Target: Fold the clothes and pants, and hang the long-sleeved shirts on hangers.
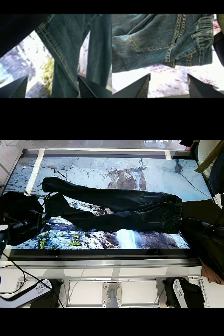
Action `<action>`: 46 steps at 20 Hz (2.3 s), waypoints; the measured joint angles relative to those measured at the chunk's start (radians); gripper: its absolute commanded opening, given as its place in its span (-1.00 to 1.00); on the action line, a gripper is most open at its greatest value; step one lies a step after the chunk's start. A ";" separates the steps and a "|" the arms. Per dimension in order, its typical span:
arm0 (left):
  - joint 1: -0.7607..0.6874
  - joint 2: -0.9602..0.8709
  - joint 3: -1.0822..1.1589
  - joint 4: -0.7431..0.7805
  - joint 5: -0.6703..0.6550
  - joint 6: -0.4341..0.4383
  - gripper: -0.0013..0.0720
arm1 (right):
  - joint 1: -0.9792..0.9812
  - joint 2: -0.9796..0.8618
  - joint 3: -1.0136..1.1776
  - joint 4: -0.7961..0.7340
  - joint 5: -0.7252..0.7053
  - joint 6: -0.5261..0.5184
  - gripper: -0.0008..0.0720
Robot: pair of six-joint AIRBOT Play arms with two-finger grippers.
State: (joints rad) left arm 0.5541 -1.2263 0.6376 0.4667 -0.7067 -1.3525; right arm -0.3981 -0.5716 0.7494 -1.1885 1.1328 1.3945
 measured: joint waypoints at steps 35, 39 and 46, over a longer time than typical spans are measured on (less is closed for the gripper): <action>-0.146 0.089 0.298 -0.162 0.138 0.452 -0.95 | 0.000 0.004 -0.001 -0.127 0.129 0.008 0.44; -0.183 0.093 0.546 0.317 -0.016 0.104 -0.95 | 0.000 0.004 -0.001 -0.138 0.124 0.008 0.44; -0.218 -0.035 0.804 0.931 -0.368 -0.259 -0.94 | 0.000 0.004 -0.001 -0.134 0.103 0.008 0.44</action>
State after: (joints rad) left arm 0.3363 -1.2610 1.4418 1.3979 -1.0744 -1.6119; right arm -0.3981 -0.5678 0.7486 -1.3220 1.2362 1.4025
